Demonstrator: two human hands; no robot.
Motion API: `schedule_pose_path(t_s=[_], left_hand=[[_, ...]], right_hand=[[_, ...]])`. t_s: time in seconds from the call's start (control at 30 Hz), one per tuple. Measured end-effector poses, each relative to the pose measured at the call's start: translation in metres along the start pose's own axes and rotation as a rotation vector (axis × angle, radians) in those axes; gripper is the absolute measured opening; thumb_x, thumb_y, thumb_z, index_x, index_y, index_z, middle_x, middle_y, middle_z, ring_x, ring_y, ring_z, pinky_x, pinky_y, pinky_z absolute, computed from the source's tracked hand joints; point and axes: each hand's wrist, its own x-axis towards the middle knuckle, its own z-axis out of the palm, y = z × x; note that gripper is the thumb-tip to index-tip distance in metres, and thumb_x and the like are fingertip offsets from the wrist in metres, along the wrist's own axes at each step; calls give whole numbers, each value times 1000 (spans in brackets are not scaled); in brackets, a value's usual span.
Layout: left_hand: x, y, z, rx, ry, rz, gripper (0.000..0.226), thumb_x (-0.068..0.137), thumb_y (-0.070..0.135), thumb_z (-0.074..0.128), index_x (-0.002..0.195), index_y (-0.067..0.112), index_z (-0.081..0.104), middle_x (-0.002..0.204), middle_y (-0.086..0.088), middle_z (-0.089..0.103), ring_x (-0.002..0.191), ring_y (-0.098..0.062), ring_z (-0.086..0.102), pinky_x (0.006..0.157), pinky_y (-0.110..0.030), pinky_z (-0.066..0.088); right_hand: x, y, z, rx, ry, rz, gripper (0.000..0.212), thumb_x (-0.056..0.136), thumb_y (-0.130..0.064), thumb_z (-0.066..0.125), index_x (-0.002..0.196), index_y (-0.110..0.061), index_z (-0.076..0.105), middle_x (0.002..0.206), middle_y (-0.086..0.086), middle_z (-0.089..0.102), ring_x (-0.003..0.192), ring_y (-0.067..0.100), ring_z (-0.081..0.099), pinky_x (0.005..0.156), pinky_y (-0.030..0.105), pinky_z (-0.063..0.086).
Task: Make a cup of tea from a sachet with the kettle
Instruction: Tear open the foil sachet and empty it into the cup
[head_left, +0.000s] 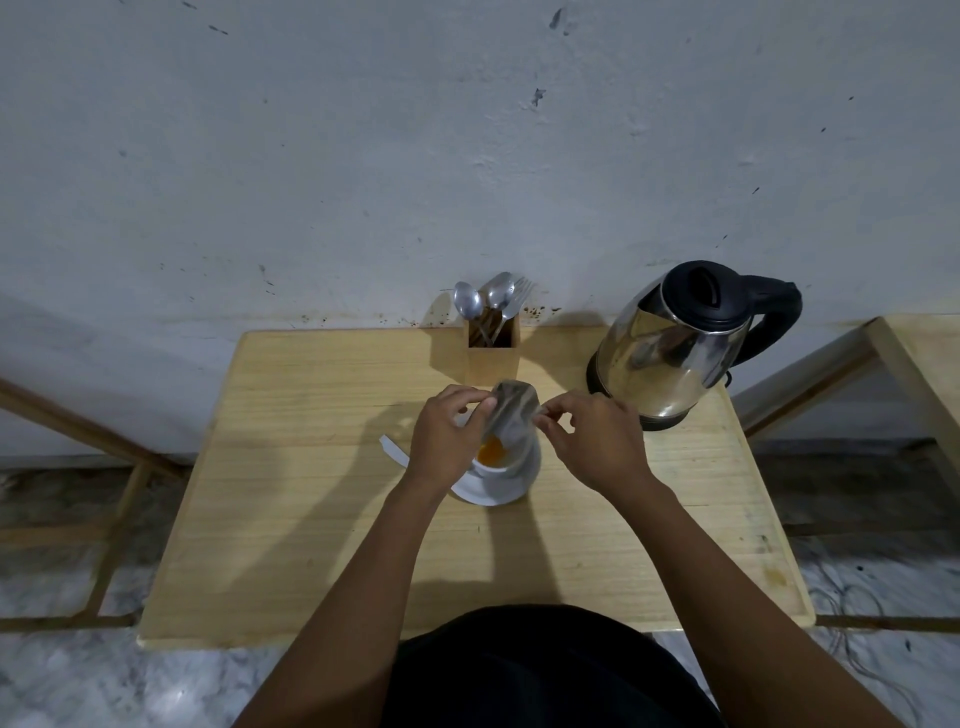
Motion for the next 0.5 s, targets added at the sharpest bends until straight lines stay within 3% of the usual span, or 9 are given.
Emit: schedule_pose_path(t_s=[0.27, 0.4, 0.5], left_hand=[[1, -2, 1, 40, 2, -16, 12, 88, 22, 64, 90, 13, 72, 93, 4, 64, 92, -16, 57, 83, -29, 46], [1, -1, 1, 16, -5, -38, 13, 88, 22, 64, 92, 13, 71, 95, 1, 65, 90, -12, 55, 79, -26, 45], [0, -4, -1, 38, -48, -82, 14, 88, 21, 63, 93, 10, 71, 97, -1, 67, 91, -14, 57, 82, -29, 46]], right_hand=[[-1, -1, -1, 3, 60, 67, 15, 91, -43, 60, 95, -33, 70, 94, -17, 71, 82, 6, 59, 86, 30, 28], [-1, -2, -1, 83, -18, 92, 16, 91, -44, 60, 95, -32, 71, 88, -19, 68, 70, 2, 53, 87, 34, 39], [0, 0, -3, 146, -13, 130, 17, 90, -44, 61, 94, -31, 71, 79, -23, 61, 62, 0, 53, 79, 32, 45]])
